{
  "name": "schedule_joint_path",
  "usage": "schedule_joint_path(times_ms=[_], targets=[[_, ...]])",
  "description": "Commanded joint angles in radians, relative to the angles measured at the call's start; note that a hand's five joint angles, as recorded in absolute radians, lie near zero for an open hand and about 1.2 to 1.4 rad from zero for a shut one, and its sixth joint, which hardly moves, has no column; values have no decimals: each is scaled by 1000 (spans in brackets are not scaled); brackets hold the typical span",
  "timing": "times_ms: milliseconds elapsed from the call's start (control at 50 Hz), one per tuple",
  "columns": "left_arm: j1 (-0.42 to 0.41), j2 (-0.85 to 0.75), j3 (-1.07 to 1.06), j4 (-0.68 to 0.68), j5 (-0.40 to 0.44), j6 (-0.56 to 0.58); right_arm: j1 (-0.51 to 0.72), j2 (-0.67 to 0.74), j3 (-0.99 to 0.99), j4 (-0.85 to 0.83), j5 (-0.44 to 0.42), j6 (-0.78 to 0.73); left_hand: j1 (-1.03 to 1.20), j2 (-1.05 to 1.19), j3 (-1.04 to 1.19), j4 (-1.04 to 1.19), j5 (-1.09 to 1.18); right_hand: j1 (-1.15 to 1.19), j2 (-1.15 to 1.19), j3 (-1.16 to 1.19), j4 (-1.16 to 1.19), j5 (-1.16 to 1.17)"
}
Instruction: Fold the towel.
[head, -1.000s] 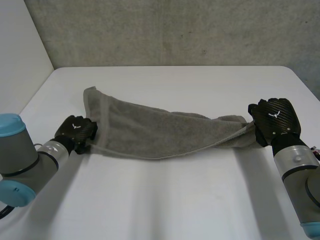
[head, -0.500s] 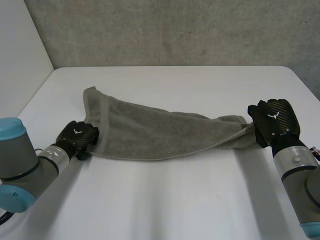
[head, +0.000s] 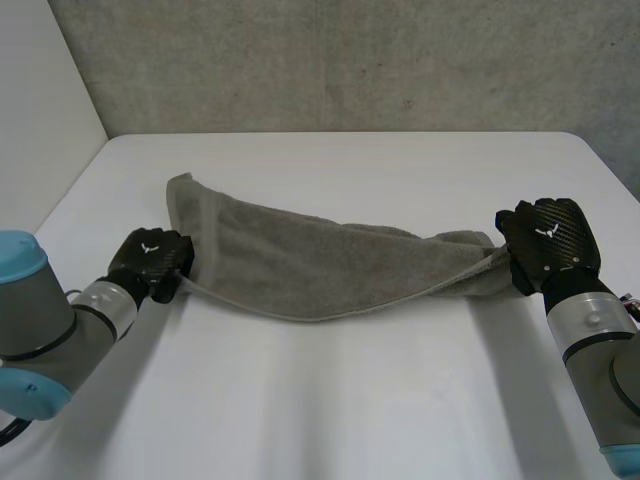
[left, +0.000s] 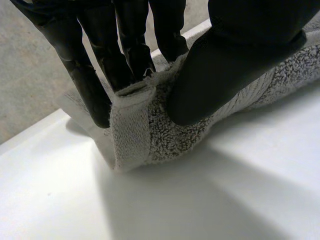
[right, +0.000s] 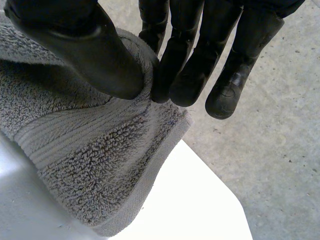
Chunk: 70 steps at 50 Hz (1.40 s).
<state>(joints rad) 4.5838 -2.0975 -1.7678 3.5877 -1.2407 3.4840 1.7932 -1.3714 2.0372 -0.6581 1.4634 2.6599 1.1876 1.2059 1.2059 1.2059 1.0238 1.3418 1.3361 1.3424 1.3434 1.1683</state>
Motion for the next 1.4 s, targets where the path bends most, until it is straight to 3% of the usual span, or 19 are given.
schedule_joint_path(times_ms=[20, 320, 360, 380, 400, 540, 700, 840, 980, 1080, 1160, 1300, 1400], targets=[[0, -22, -2, -7, 1, 6, 0, 0, 0, 0, 0, 0, -306, -324, -324, -324, -317, 54, 60, 54, 53, 53], [0, -33, -1, -7, 0, 6, 0, -1, 0, 2, 0, 0, -287, -305, -305, -305, -298, 54, 60, 54, 53, 53], [0, -36, -1, -7, 0, 7, 0, -1, 0, 2, 0, 0, -152, -170, -170, -170, -163, 54, 60, 54, 53, 53], [0, -36, 1, -7, 0, 7, 0, -1, 0, 2, 0, 0, 121, 103, 103, 103, 110, 54, 60, 54, 53, 53], [0, -35, 2, -6, 0, 6, 0, -3, 0, 2, 0, 0, 208, 189, 189, 189, 197, 54, 60, 54, 53, 53], [0, 59, 13, -15, -13, 17, -2, -24, -12, 8, 6, -2, 209, 190, 190, 190, 198, 54, 60, 54, 53, 53], [6, 332, -9, -67, -34, -37, -14, -193, -146, 262, 6, -2, 209, 190, 190, 190, 198, 54, 60, 54, 53, 53], [18, 649, -12, -162, -55, -158, -28, -317, -417, 659, -2, -14, 209, 190, 190, 190, 198, 54, 60, 54, 53, 53], [15, 737, -7, -233, -52, -190, -25, -322, -624, 922, -28, -106, 209, 190, 190, 190, 198, 54, 60, 54, 53, 53], [9, 711, -9, -276, -51, -180, -31, -293, -672, 1071, -81, -235, 209, 190, 190, 190, 198, 54, 60, 54, 53, 53], [10, 543, 1, -293, -55, -139, -32, -126, -672, 1147, -92, -353, 209, 190, 190, 190, 198, 54, 60, 54, 53, 53], [-12, 279, 140, -297, -86, -53, -17, 64, -709, 1144, -63, -440, 209, 190, 190, 190, 198, 54, 60, 54, 53, 53], [-71, 137, 389, -307, -149, -42, 25, 195, -923, 1085, -2, -442, 209, 190, 190, 190, 198, 54, 60, 54, 53, 53]])
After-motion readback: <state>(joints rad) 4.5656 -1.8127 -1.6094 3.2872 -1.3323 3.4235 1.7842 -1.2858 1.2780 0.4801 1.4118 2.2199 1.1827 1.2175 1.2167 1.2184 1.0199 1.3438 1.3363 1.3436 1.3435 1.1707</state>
